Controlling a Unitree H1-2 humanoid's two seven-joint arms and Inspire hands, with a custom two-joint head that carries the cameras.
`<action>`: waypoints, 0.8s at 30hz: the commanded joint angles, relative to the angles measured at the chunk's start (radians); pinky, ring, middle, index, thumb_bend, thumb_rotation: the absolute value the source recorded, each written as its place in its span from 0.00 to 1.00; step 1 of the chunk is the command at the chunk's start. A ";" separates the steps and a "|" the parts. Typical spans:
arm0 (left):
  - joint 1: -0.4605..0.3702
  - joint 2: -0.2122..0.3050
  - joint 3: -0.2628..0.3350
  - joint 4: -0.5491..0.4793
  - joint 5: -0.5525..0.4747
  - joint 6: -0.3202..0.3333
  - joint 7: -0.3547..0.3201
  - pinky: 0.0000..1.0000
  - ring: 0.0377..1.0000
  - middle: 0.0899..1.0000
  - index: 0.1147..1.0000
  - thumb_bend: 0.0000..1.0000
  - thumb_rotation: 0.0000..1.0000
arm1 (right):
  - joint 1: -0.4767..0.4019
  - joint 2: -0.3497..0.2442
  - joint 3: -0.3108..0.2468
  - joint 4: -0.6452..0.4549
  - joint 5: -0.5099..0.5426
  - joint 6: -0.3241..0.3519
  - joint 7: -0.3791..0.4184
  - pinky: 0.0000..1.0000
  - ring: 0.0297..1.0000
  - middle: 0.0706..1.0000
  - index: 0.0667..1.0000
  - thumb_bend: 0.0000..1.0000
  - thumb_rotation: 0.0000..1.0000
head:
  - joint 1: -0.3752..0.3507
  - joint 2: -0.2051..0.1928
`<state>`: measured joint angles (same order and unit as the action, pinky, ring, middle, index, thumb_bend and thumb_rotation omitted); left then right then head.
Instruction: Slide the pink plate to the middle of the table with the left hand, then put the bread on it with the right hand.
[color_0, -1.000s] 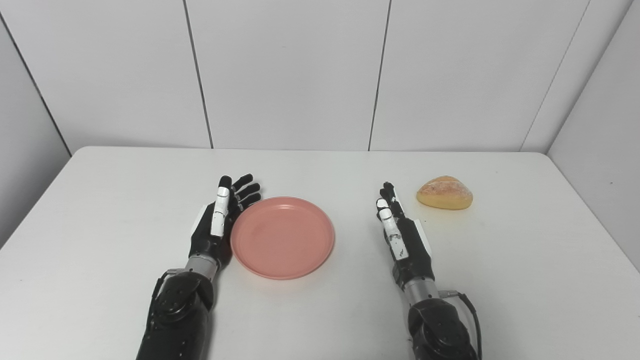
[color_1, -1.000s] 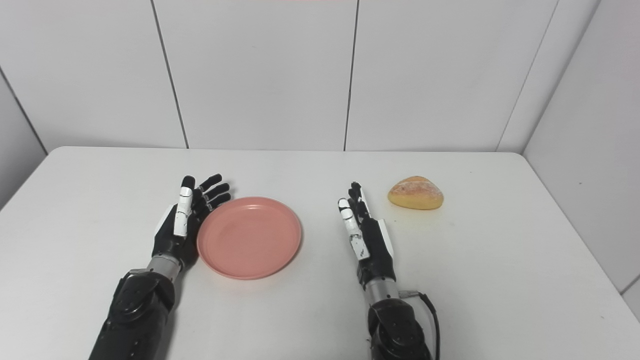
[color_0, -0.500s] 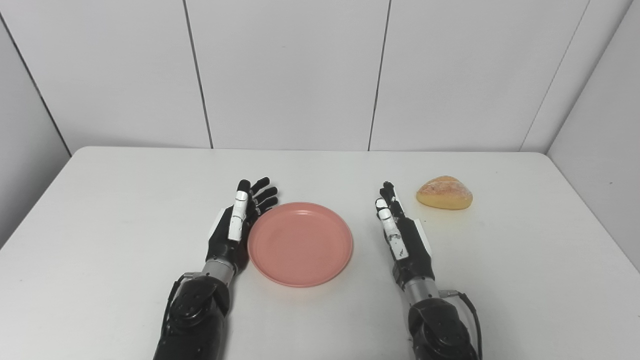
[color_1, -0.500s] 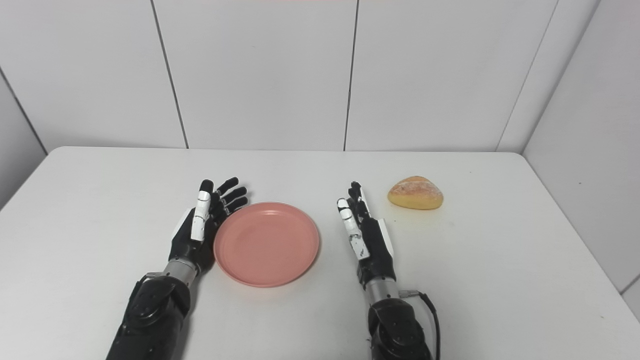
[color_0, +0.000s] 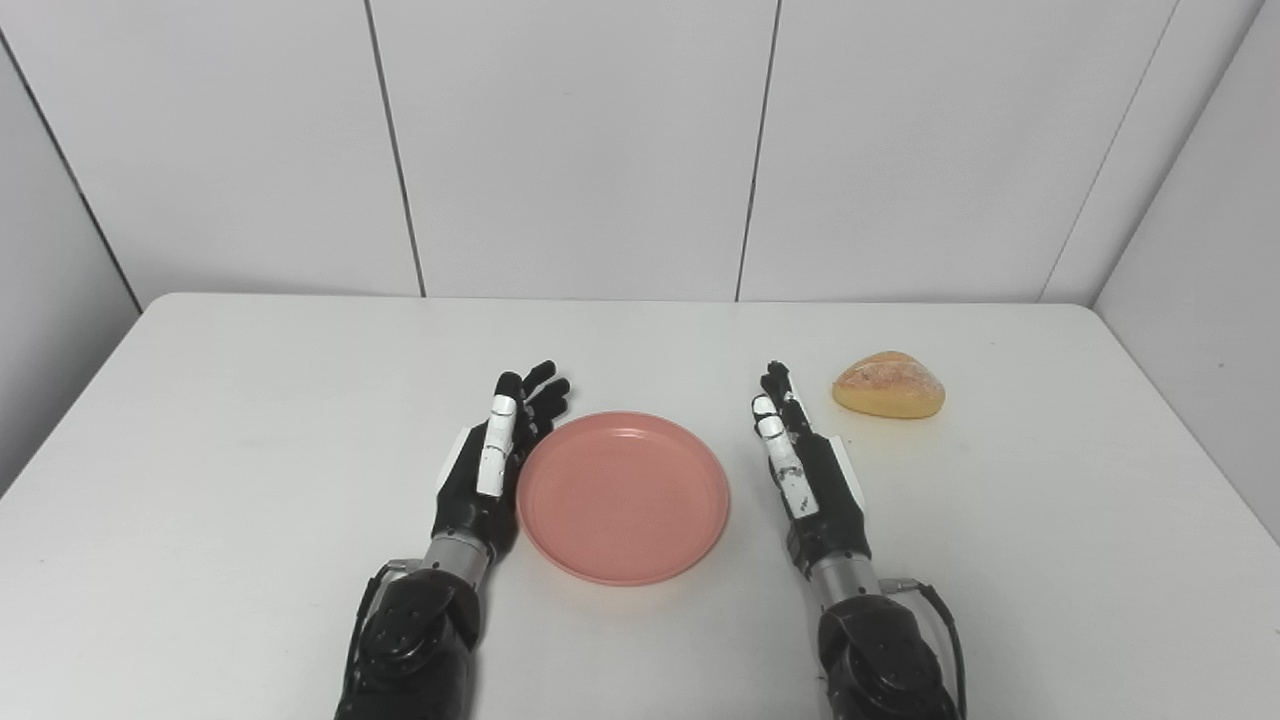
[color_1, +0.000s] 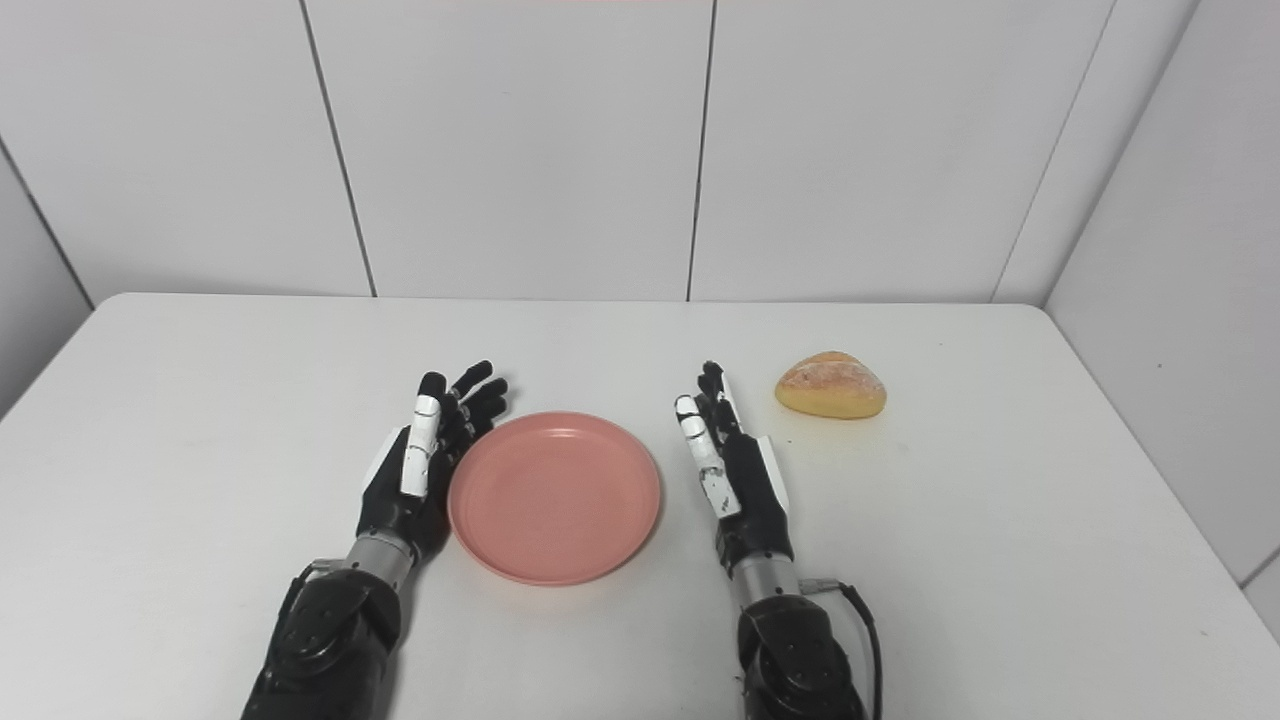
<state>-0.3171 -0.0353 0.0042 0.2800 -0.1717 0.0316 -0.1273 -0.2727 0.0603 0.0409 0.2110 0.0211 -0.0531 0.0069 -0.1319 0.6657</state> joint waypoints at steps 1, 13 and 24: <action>-0.016 -0.007 -0.011 -0.044 0.001 0.003 -0.008 1.00 0.96 0.92 0.88 0.77 1.00 | -0.032 0.001 0.003 -0.032 -0.006 -0.010 0.003 1.00 1.00 1.00 1.00 0.68 0.89 | 0.002 0.001; -0.003 0.013 -0.013 -0.049 0.019 -0.019 -0.012 1.00 1.00 1.00 0.98 0.72 1.00 | -0.034 -0.002 0.000 -0.025 0.003 -0.019 0.006 1.00 1.00 1.00 0.99 0.69 0.89 | 0.001 0.001; -0.007 0.028 -0.012 -0.007 0.097 -0.138 0.029 1.00 1.00 1.00 1.00 0.73 1.00 | -0.030 -0.010 0.000 -0.032 -0.007 -0.042 0.004 1.00 1.00 1.00 0.99 0.67 0.89 | -0.004 0.003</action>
<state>-0.2960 -0.0099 -0.0092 0.2893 -0.0843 -0.0516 -0.1052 -0.2727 0.0544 0.0394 0.2073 0.0216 -0.0538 0.0088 -0.1365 0.6703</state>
